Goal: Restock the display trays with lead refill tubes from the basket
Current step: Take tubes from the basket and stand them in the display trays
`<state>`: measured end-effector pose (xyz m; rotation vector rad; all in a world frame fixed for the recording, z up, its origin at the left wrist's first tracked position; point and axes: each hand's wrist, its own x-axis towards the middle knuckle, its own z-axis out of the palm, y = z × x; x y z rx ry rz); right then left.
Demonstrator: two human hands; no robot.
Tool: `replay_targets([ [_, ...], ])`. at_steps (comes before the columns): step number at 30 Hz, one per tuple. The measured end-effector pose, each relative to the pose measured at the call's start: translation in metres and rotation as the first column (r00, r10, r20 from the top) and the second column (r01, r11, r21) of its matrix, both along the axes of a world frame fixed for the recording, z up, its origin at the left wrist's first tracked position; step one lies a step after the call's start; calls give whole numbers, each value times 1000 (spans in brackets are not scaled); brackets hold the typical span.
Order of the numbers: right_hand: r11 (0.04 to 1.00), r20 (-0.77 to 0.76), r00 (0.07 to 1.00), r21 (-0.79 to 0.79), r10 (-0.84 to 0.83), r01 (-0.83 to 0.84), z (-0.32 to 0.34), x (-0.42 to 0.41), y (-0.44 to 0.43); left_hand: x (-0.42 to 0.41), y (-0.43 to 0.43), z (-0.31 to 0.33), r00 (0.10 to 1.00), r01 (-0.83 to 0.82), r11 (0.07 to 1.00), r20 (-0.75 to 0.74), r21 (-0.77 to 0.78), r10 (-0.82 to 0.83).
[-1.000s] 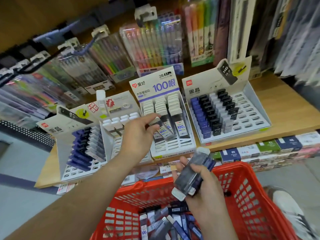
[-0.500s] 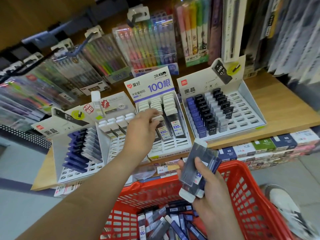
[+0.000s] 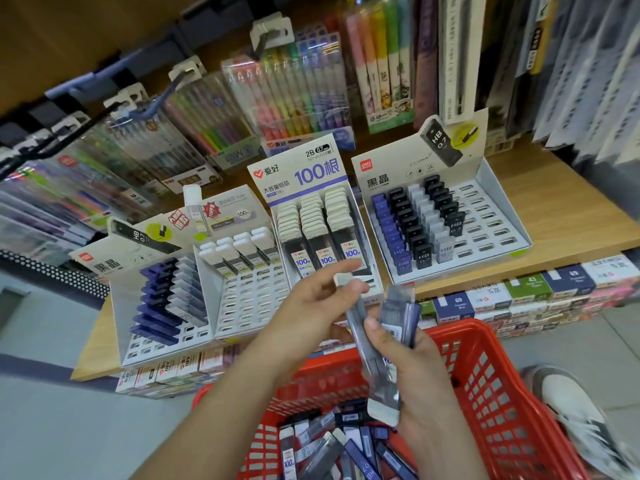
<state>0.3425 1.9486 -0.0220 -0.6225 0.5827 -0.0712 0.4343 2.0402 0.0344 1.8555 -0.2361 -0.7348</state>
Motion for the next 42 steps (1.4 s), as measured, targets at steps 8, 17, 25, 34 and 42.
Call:
replay_targets([
  [8,927,132,970,294,203,-234,-10,3,12,4,34,13,991,-131,985,-20,-112,129],
  [17,784,-24,974,588,-227,197,-19,6,5,61,53,15,721,-339,934,669,118,177],
  [25,794,-44,976,574,-213,200,-21,4,4,72,56,-16,644,-247,891,752,381,-143],
  [34,796,-70,972,563,-222,222,-16,5,5,73,46,-2,560,-156,857,758,491,-333],
  [42,840,-17,978,510,-207,186,-12,4,7,73,44,-8,508,-116,819,742,562,-438],
])
